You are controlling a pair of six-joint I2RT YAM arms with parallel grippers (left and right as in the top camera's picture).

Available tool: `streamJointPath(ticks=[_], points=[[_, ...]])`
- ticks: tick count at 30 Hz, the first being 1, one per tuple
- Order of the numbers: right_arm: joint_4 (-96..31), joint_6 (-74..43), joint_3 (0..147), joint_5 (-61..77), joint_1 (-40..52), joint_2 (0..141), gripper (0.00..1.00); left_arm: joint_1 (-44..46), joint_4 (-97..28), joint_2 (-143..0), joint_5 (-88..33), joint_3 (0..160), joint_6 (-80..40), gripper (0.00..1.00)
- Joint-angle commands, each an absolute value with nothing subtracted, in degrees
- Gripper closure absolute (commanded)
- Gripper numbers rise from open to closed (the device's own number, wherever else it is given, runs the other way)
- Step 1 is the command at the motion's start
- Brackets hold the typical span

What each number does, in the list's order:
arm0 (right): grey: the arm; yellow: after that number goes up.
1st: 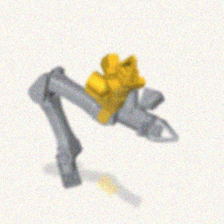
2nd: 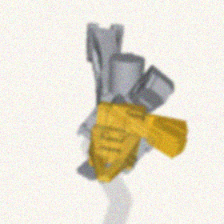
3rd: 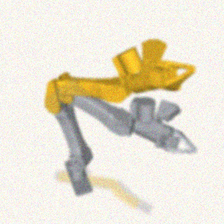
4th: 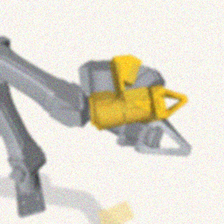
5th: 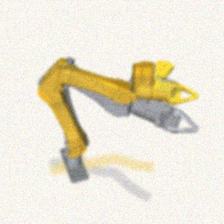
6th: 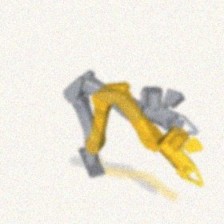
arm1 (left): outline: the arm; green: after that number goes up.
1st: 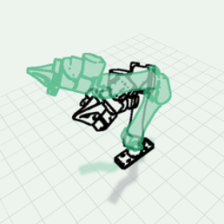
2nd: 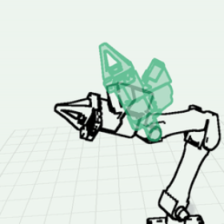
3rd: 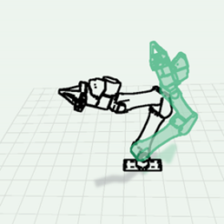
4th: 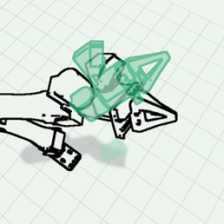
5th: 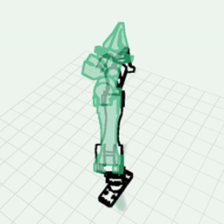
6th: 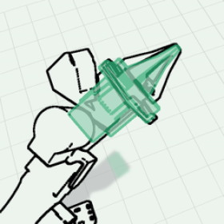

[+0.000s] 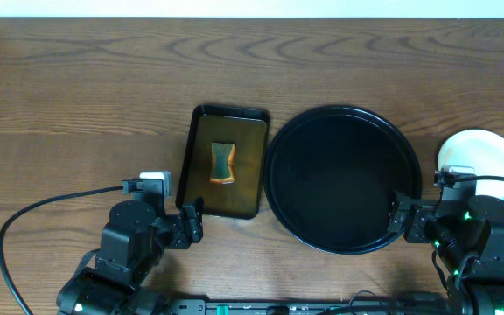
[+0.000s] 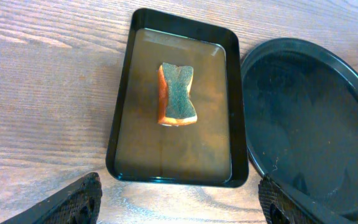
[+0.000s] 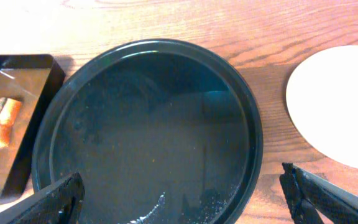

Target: Clean dirty plates on tray and stack at the side

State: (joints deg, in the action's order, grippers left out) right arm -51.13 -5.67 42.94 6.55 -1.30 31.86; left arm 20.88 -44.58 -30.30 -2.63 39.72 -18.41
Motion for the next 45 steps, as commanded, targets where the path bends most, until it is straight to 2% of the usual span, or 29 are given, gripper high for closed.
streamJointPath(ticks=[1,10,17,23,31,42,45], points=[[-51.72,-6.37,42.52,6.02,-0.86,31.83,0.01,20.97,-44.51,-30.22,-2.11,39.31,-19.14,0.18],[-55.13,-5.13,42.46,5.1,-0.86,31.66,0.01,20.97,-44.49,-30.22,-2.11,39.31,-19.14,0.18],[-52.25,-2.48,40.88,2.37,-0.23,24.18,0.01,20.97,-44.51,-30.22,-2.11,39.31,-19.14,0.18],[-42.17,-2.46,35.22,2.37,1.8,12.38,0.01,20.97,-44.51,-30.22,-2.11,39.31,-19.14,0.18],[-24.08,-2.52,19.88,2.59,3.97,0.62,0.01,20.97,-44.51,-30.22,-2.11,39.31,-19.14,0.18],[4.89,-2.46,1.83,1.19,5.72,0.3,0.01,20.97,-44.51,-30.22,-2.11,39.31,-19.14,0.18],[3.97,-2.46,0.34,0.45,5.67,0.3,0.01,20.97,-44.51,-30.22,-2.11,39.31,-19.14,0.18]])
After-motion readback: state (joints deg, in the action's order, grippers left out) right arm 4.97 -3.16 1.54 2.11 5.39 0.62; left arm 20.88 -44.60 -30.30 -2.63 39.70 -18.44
